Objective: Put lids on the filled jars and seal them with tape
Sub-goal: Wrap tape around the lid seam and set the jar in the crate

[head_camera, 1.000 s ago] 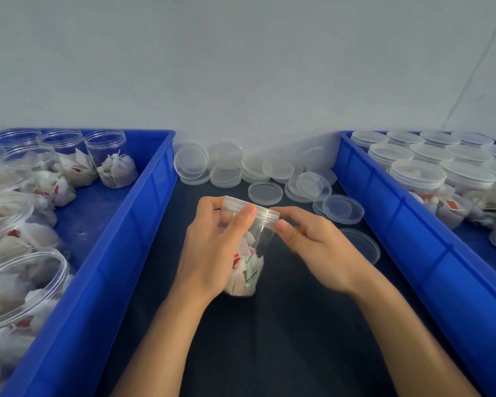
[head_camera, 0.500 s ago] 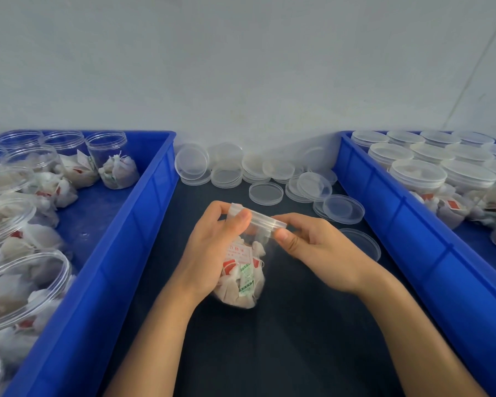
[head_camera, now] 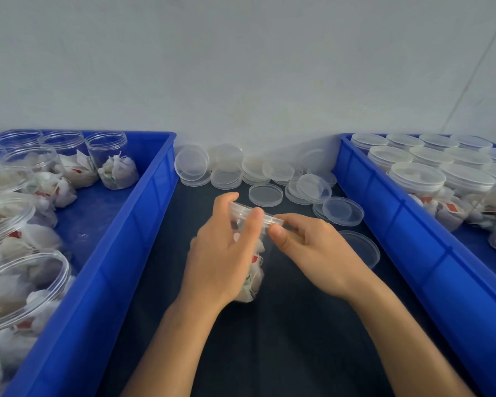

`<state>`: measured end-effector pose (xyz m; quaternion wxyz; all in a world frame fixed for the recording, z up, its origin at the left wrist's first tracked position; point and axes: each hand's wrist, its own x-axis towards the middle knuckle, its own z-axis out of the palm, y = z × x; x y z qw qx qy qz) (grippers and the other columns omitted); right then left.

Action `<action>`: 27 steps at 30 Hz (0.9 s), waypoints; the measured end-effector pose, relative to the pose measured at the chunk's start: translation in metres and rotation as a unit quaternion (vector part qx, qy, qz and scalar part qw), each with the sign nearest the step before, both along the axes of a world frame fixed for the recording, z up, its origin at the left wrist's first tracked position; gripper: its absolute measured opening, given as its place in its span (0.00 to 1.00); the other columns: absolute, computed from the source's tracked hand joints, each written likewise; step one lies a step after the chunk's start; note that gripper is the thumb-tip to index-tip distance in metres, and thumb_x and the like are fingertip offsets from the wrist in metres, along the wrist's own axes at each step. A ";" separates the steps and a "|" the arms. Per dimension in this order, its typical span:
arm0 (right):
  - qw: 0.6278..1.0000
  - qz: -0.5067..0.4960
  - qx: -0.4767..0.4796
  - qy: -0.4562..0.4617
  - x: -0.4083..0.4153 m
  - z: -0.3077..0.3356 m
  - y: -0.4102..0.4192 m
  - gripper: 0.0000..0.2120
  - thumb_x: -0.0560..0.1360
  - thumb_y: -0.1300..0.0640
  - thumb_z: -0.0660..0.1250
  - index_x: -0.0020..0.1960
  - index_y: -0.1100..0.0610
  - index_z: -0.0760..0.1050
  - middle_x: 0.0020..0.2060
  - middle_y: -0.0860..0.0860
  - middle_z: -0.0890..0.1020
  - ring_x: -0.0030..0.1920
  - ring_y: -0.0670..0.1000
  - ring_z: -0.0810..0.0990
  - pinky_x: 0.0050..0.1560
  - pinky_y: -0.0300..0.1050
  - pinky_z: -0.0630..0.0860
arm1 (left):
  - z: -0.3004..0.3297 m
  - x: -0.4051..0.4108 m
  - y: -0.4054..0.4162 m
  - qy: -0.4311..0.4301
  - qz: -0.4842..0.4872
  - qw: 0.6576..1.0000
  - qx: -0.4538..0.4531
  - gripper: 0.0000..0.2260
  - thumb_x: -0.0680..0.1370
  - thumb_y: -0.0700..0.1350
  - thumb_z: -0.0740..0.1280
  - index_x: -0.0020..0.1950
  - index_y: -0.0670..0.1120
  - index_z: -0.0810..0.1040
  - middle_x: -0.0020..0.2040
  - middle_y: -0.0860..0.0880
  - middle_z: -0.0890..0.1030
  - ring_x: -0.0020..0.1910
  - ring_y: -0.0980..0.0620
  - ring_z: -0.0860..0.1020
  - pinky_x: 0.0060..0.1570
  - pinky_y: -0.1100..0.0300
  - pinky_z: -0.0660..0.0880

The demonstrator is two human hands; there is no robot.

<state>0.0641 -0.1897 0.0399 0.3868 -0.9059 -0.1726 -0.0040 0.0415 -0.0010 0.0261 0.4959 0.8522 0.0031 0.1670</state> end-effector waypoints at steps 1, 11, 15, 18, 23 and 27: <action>1.000 -0.001 -0.007 -0.003 -0.001 0.001 0.001 0.33 0.75 0.22 0.52 0.60 0.45 0.79 0.47 0.47 0.85 0.49 0.50 0.83 0.54 0.62 0.80 | 0.000 0.000 -0.002 0.014 -0.011 1.000 -0.004 0.32 0.72 0.77 0.57 0.73 0.66 0.66 0.54 0.63 0.82 0.54 0.63 0.82 0.60 0.48 0.80; 0.998 0.039 -0.040 -0.006 0.001 0.004 -0.010 0.17 0.86 0.40 0.57 0.72 0.38 0.73 0.52 0.45 0.85 0.53 0.47 0.82 0.58 0.59 0.79 | -0.002 0.005 0.012 0.042 -0.044 0.997 -0.054 0.30 0.71 0.77 0.62 0.70 0.67 0.71 0.55 0.62 0.84 0.55 0.61 0.82 0.62 0.46 0.79; 0.998 0.029 -0.058 -0.015 0.001 0.004 -0.009 0.21 0.84 0.37 0.56 0.74 0.40 0.73 0.51 0.43 0.85 0.53 0.46 0.82 0.57 0.56 0.79 | -0.002 0.005 0.013 0.043 -0.060 0.994 -0.082 0.28 0.71 0.76 0.62 0.67 0.67 0.73 0.54 0.62 0.84 0.54 0.64 0.82 0.57 0.53 0.78; 0.998 0.029 -0.059 -0.012 0.001 0.005 -0.009 0.27 0.81 0.33 0.54 0.76 0.41 0.72 0.55 0.40 0.84 0.57 0.44 0.81 0.61 0.55 0.78 | -0.001 0.004 0.013 0.039 -0.074 0.992 -0.096 0.28 0.71 0.76 0.62 0.67 0.65 0.74 0.54 0.66 0.82 0.54 0.66 0.81 0.51 0.60 0.75; 0.999 0.035 -0.035 0.003 0.000 0.007 -0.008 0.32 0.77 0.28 0.52 0.75 0.40 0.72 0.54 0.42 0.85 0.55 0.45 0.82 0.59 0.56 0.79 | -0.001 0.004 0.012 0.031 -0.094 0.988 -0.120 0.27 0.72 0.74 0.62 0.66 0.63 0.75 0.56 0.67 0.81 0.55 0.65 0.81 0.53 0.59 0.75; 0.998 0.048 -0.014 0.039 0.000 0.006 -0.008 0.30 0.78 0.29 0.56 0.74 0.41 0.74 0.54 0.40 0.84 0.53 0.43 0.82 0.59 0.54 0.79 | -0.004 0.005 0.015 0.049 -0.133 0.979 -0.147 0.24 0.73 0.73 0.62 0.64 0.64 0.76 0.55 0.61 0.83 0.56 0.60 0.83 0.58 0.54 0.78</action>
